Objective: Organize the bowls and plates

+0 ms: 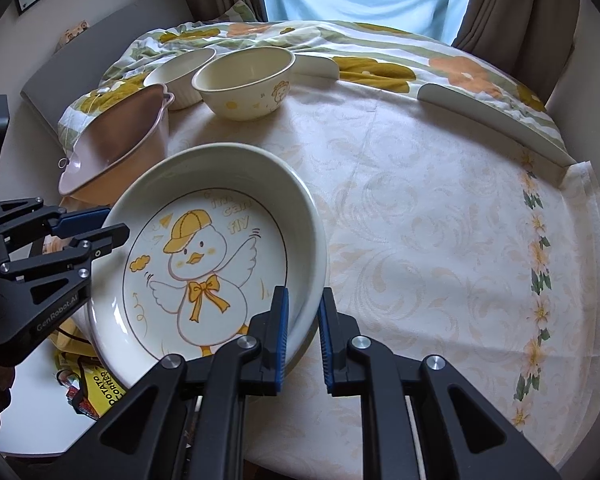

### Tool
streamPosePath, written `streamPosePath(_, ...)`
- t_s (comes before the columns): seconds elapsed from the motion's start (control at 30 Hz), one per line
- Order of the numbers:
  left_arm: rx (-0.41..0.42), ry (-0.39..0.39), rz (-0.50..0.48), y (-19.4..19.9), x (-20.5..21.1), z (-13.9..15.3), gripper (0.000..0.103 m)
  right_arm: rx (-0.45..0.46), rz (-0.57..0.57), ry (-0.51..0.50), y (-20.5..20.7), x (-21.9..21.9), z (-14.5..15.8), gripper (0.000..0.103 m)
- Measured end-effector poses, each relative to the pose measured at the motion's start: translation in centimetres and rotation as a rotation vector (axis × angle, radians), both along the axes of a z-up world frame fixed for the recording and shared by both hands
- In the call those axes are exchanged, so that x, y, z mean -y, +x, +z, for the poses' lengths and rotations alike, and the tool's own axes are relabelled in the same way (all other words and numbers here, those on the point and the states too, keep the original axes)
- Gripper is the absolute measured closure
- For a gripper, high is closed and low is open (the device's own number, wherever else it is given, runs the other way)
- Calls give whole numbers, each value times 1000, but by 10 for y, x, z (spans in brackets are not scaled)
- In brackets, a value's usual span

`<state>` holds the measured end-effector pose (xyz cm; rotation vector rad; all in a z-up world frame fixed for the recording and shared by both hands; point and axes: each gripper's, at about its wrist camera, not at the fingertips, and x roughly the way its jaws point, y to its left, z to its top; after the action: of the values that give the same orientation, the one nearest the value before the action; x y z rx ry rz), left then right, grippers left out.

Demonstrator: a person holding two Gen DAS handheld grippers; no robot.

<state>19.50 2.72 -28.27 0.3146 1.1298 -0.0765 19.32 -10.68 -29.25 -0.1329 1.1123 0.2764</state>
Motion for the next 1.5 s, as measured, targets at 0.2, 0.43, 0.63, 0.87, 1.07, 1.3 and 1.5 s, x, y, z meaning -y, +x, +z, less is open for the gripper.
streamPosePath(0.2,16,34,1,-2,2,0,85,15,-2,-23,0,-2,0,90)
streamPosePath(0.43,20,36,9,-1,1,0,85,23,-4,-29,2,-3,0,90)
streamPosePath(0.63,-1,-13,30,1,-1,1,77,16,-15,-4,2,0,1,90)
streamPosePath(0.87,11,-48,54,-1,5,7,11,-4,-40,66,5,13,14,90)
streamPosePath(1.07,71,-109,133,-10,-10,47,11,35,-28,107,6,25,44,88)
streamPosePath(1.3,247,-228,376,-38,-72,125,0,95,143,196,30,8,98,14)
streamPosePath(1.5,241,-328,558,-33,-134,121,0,41,268,264,66,-36,104,3)
